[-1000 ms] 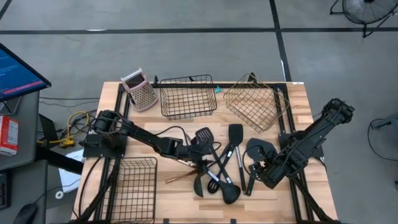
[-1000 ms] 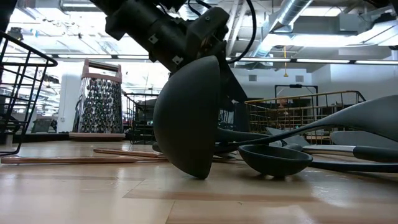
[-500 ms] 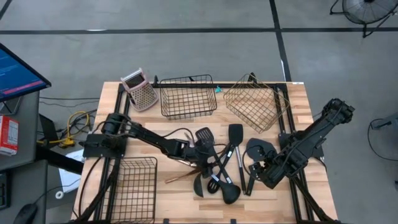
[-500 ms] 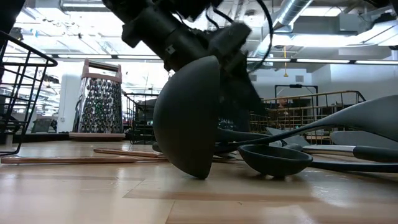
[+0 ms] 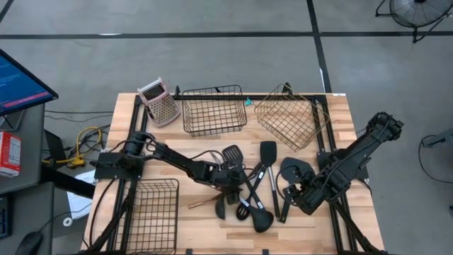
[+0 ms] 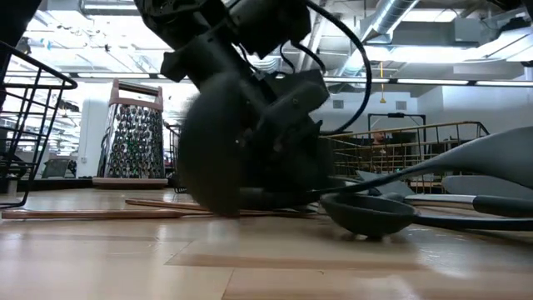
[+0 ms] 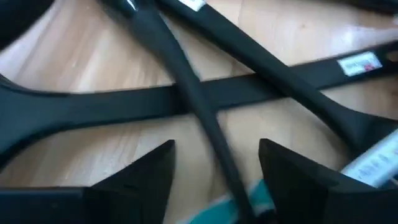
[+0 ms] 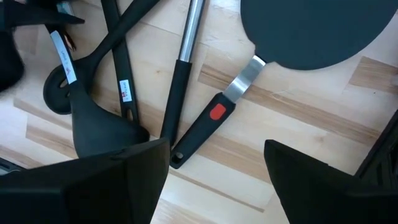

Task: Pick & Place Kitchen Items
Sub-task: Put the black serving spoon into the bottom black wire basket

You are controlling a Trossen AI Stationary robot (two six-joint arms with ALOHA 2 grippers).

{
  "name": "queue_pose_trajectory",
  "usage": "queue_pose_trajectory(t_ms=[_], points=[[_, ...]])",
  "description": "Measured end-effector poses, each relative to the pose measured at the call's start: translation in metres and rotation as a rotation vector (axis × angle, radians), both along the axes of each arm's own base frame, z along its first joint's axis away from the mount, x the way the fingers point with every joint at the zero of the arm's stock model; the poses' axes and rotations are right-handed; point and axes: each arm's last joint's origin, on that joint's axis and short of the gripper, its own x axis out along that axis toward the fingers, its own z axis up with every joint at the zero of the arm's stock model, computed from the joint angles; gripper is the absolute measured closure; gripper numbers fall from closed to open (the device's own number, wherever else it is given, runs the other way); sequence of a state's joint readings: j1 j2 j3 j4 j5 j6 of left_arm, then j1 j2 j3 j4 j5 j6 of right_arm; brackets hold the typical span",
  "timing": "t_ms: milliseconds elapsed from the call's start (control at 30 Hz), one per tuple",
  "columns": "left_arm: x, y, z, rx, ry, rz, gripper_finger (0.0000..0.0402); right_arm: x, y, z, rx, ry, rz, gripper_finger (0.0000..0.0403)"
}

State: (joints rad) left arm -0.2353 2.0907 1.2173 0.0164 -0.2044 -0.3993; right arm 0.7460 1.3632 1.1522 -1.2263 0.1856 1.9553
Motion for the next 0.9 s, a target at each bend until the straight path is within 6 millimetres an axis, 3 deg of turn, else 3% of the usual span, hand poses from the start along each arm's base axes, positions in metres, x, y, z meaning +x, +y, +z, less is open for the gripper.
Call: queue_pose_trajectory(t_ms=[133, 300, 367, 633, 767, 900], points=[[0.001, 0.003, -0.001, -0.022, -0.001, 0.038, 0.0234, 0.0, 0.0, 0.0, 0.001, -0.001, 0.0, 0.0143], [0.001, 0.01, 0.004, -0.098, -0.003, 0.11, 0.0356, 0.0, 0.0, 0.0, 0.0, -0.005, -0.001, 0.0143], [0.001, 0.013, 0.007, -0.112, -0.004, 0.112, 0.0387, 0.0, 0.0, 0.0, -0.001, -0.004, -0.001, 0.0143], [0.0, 0.017, 0.035, -0.121, -0.079, 0.116, 0.0396, 0.001, 0.0, 0.0, -0.014, -0.022, -0.003, 0.0143], [-0.004, 0.018, 0.063, -0.127, -0.145, 0.119, 0.0397, 0.001, 0.0, 0.0, -0.014, -0.023, -0.003, 0.0143], [-0.016, 0.021, 0.103, -0.115, -0.228, 0.123, 0.0397, 0.001, 0.0, 0.0, -0.014, -0.023, -0.003, 0.0143]])
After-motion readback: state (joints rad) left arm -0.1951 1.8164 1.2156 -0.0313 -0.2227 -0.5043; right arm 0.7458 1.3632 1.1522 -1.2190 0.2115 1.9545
